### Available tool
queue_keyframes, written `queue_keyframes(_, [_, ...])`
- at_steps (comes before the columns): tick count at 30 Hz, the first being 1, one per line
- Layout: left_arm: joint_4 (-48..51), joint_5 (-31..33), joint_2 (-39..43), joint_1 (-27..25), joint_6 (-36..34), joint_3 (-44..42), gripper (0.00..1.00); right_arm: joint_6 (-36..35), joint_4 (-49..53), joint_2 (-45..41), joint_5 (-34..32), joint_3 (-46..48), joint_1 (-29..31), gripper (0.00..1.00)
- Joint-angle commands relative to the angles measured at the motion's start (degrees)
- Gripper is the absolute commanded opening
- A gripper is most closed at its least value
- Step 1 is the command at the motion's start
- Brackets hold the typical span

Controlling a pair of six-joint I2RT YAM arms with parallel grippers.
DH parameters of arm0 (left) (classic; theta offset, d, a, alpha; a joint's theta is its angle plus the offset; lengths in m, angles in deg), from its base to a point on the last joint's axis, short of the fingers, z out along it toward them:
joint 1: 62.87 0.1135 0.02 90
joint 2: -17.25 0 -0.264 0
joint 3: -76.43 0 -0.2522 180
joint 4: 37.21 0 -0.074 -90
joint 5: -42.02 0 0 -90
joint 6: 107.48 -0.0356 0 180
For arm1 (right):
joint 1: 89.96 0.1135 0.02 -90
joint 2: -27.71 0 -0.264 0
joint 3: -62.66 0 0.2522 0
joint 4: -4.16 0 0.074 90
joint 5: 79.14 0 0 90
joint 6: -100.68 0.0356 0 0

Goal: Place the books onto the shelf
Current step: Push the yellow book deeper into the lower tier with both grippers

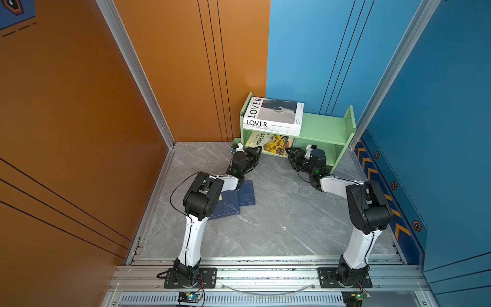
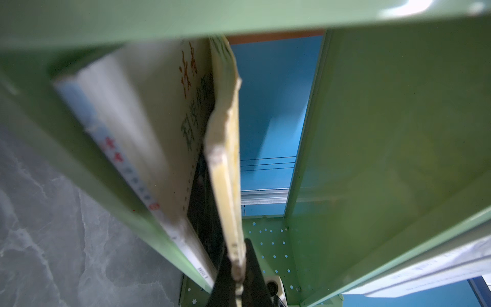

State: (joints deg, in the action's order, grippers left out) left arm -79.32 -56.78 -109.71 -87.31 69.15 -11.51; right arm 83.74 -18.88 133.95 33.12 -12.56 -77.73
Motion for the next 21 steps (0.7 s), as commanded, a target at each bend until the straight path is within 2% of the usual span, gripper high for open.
queue_keyframes(1, [-1.2, 1.8, -1.3, -0.2, -1.0, 3.1, 0.0, -2.7, 3.5, -5.2, -2.0, 2.1, -1.3, 0.57])
queue_keyframes(9, [0.4, 1.5, -2.7, -0.8, -1.6, 5.5, 0.0, -5.2, 7.3, -9.0, -3.5, 4.6, -2.5, 0.57])
queue_keyframes(21, [1.2, 1.9, -3.7, -1.6, -2.3, 6.7, 0.0, -5.9, 8.2, -8.9, -3.5, 4.1, -2.3, 0.56])
